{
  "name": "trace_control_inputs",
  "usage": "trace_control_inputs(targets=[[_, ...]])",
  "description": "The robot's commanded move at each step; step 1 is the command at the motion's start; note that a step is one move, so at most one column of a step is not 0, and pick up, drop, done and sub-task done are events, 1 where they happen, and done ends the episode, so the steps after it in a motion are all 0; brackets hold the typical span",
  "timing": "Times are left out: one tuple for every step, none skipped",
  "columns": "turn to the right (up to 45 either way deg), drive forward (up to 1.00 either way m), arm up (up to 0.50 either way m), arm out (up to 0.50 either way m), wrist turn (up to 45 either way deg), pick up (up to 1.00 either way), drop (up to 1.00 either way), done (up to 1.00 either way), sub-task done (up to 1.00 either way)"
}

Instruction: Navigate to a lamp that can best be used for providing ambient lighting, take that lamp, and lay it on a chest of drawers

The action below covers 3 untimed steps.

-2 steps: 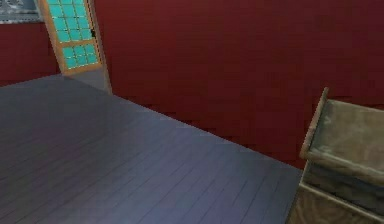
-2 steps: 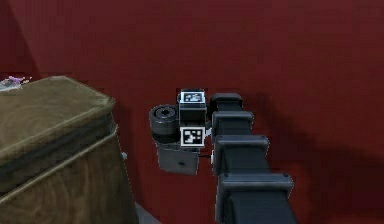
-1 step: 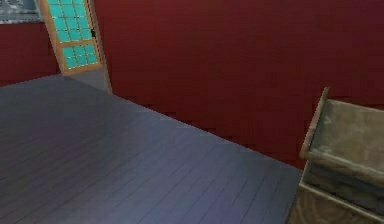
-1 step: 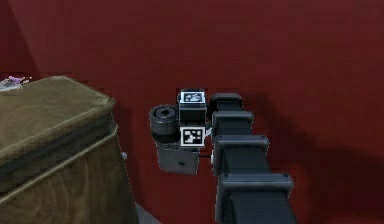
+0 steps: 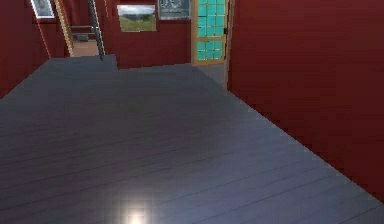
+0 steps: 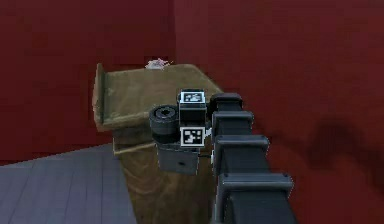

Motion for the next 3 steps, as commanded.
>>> trace_control_inputs(targets=[[0.0, 0.05, 0.00, 0.00, 0.0, 0.00, 0.00, 0.00, 0.00], [0.0, 1.00, 0.00, 0.00, 0.0, 0.00, 0.00, 0.00, 0.00], [0.0, 1.00, 0.00, 0.00, 0.0, 0.00, 0.00, 0.00, 0.00]])
